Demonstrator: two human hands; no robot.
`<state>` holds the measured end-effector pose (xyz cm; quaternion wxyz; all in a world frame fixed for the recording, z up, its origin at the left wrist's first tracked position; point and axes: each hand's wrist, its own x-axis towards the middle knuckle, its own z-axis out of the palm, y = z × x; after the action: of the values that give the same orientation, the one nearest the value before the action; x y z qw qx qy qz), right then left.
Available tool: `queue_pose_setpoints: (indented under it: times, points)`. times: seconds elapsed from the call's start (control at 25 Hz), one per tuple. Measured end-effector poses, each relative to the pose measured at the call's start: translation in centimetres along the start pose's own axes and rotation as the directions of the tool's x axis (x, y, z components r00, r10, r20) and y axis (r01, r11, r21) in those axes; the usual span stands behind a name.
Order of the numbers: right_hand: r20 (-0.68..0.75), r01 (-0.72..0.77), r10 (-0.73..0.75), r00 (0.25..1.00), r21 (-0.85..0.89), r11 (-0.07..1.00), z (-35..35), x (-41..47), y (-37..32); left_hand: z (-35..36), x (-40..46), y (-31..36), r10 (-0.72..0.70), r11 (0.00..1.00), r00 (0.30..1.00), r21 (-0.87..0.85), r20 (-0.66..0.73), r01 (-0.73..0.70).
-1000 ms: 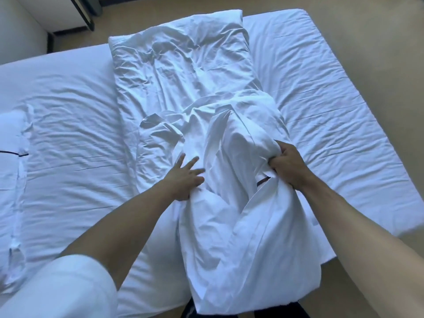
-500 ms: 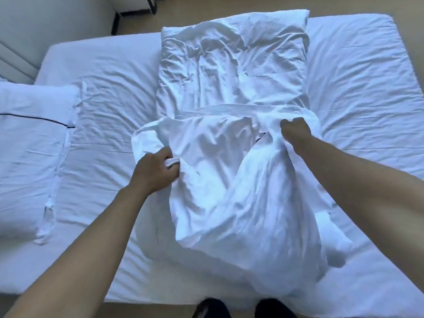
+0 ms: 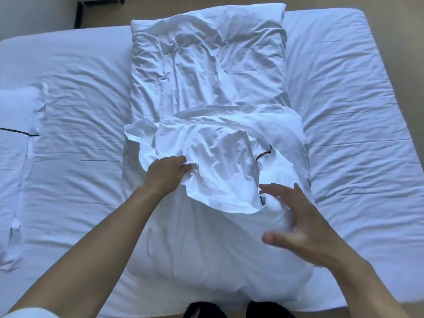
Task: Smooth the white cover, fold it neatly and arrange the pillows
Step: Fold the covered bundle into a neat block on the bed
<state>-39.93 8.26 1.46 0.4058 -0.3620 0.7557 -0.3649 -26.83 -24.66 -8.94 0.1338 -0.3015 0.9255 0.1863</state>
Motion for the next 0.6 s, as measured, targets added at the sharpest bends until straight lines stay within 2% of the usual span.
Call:
queue_pose_setpoints:
  times: [0.04, 0.08, 0.12, 0.2, 0.28, 0.36, 0.48, 0.52, 0.6]
  points:
    - [0.079, 0.017, -0.002, 0.997, -0.189, 0.982, 0.9, -0.5, -0.3, 0.1, 0.1, 0.1, -0.005, 1.000, 1.000, 0.020, -0.001, 0.005]
    - [0.071, 0.021, 0.003, 0.997, -0.324, 0.946, 1.4, -0.2, 0.3, 0.2, 0.2, 0.3, -0.008, 1.000, 1.000, 0.029, 0.006, 0.008]
    - [-0.006, 0.021, -0.025, 1.000, -0.382, 0.924, 1.2, 0.8, 1.1, -0.1, 0.4, 0.4, -0.017, 0.999, 1.000, 0.030, 0.013, 0.017]
    - [-0.298, -0.081, -0.018, 0.955, -0.316, 0.945, -1.1, 3.8, 3.6, -1.7, 1.4, 0.4, -0.029, 0.999, 0.999, 0.026, -0.015, 0.030]
    - [-0.507, -0.180, 0.037, 0.861, -0.235, 0.955, -4.3, 7.9, 6.6, -4.2, 3.7, 0.1, -0.005, 0.999, 0.991, 0.031, -0.136, 0.010]
    - [-0.575, -0.266, 0.100, 0.812, -0.213, 0.940, -5.9, 12.1, 8.5, -6.2, 6.7, 0.5, 0.036, 0.998, 0.969, 0.053, -0.246, -0.023]
    - [-0.646, -0.305, 0.102, 0.756, -0.210, 0.929, -5.6, 16.3, 11.8, -4.7, 10.4, 1.8, 0.095, 0.988, 0.946, 0.143, -0.311, -0.052]
    - [-0.658, -0.334, 0.102, 0.746, -0.238, 0.912, -5.3, 16.8, 13.3, -3.7, 11.0, 2.1, 0.092, 0.986, 0.953, 0.157, -0.289, -0.048]
    - [-0.643, -0.465, 0.185, 0.743, -0.299, 0.833, -4.6, 16.7, 16.3, -1.3, 10.7, 2.3, 0.103, 0.992, 0.991, 0.081, -0.088, -0.096]
